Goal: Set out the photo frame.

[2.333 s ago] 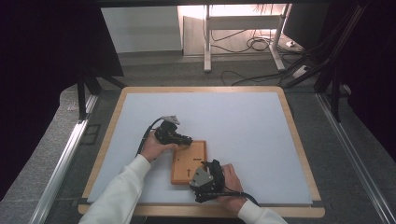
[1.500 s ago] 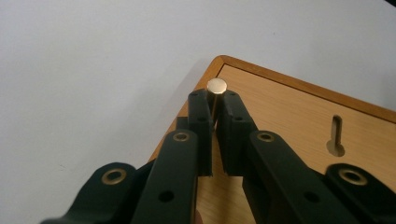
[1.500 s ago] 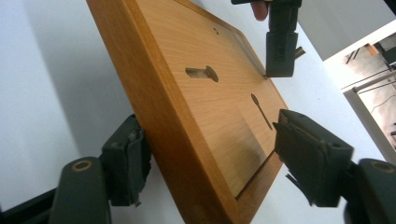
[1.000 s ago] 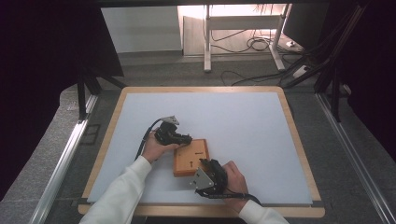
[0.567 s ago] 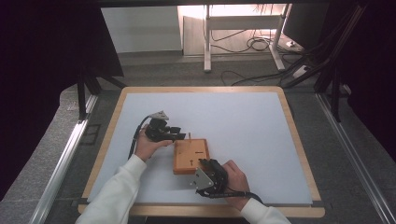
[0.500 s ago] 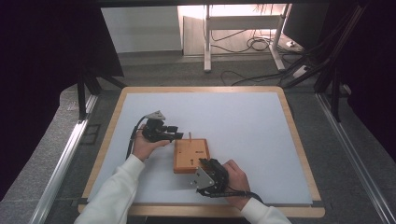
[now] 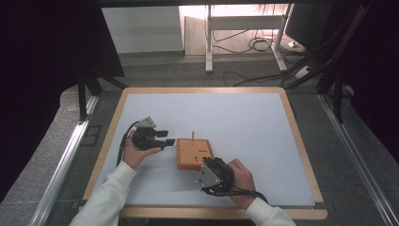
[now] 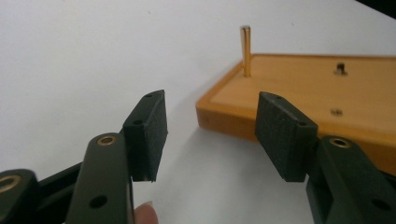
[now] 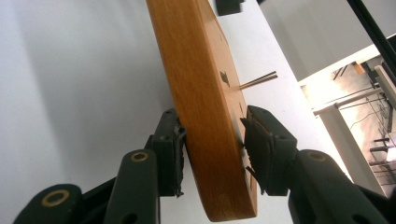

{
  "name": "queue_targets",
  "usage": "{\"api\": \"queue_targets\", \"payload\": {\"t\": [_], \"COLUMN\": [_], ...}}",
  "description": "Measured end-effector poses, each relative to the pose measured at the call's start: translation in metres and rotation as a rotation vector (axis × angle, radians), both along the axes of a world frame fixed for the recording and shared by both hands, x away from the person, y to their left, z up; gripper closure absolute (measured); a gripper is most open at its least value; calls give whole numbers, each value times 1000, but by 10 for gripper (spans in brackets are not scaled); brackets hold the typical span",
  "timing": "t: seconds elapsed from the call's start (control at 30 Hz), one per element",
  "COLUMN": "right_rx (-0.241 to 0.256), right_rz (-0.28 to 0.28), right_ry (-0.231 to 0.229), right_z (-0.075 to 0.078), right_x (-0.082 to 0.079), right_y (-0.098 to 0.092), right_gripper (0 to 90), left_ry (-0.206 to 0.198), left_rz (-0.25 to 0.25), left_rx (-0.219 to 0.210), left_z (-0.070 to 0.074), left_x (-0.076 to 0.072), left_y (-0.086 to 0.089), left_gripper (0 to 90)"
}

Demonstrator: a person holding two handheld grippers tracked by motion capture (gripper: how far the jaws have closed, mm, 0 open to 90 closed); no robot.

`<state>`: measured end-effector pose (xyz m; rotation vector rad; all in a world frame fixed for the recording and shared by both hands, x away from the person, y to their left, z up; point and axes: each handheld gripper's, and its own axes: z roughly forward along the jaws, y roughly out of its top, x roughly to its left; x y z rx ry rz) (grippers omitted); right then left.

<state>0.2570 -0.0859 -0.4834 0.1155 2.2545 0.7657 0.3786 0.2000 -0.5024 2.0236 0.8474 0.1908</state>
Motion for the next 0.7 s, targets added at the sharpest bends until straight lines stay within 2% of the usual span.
{"api": "queue_targets", "payload": {"t": [0.3, 0.5, 0.7], "right_rx": [1, -8, -14], "right_rz": [-4, -5, -10], "right_ry": [-7, -20, -35], "right_z": [4, 8, 18], "right_x": [2, 3, 9], "right_y": [-2, -1, -2], "right_gripper": [604, 625, 663], "left_ry": [9, -5, 5], "left_rz": [12, -10, -5], "left_rx": [-5, 56, 53], "left_z": [-5, -10, -12], "left_x": [-6, -12, -13], "left_y": [10, 12, 13], "left_gripper": [424, 417, 419]}}
